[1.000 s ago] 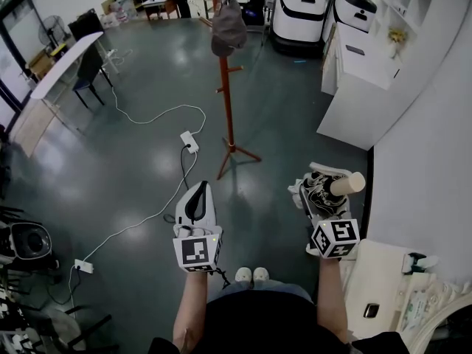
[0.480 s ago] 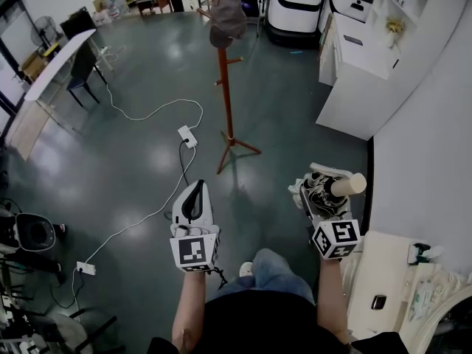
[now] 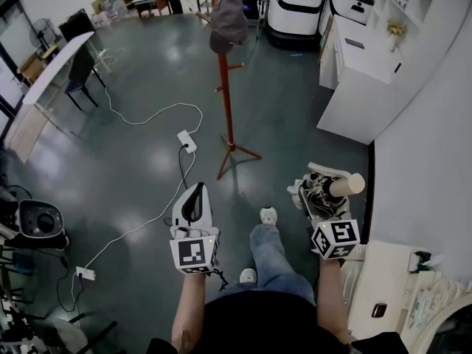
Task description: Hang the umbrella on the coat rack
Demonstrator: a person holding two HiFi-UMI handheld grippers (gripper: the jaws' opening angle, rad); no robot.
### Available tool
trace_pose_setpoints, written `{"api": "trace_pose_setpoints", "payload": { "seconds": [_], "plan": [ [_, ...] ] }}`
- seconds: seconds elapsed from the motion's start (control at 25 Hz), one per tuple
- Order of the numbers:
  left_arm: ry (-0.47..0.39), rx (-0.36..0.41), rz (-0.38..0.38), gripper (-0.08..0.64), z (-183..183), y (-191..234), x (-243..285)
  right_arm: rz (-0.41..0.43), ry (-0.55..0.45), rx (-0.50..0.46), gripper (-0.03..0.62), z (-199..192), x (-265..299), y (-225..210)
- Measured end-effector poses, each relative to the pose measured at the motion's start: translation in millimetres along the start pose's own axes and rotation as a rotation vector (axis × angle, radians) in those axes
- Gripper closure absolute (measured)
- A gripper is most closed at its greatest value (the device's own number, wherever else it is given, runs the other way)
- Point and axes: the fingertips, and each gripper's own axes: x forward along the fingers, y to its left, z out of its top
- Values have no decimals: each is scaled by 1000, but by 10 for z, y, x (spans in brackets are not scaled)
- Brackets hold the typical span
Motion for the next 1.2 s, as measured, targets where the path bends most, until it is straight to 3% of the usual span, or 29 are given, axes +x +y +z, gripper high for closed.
{"api": "trace_pose_setpoints", "payload": {
  "seconds": [0.56, 0.92, 1.2],
  "plan": [
    [31, -21, 87, 554, -237, 273, 1253, 103, 26, -19, 273, 107, 1419, -534],
    [33, -27, 162, 554, -108, 508, 2316, 220, 65, -17, 273, 290, 2556, -860],
    [43, -29, 247, 554, -55, 825, 2972, 336, 116, -77, 273, 354, 3362, -965]
  ]
}}
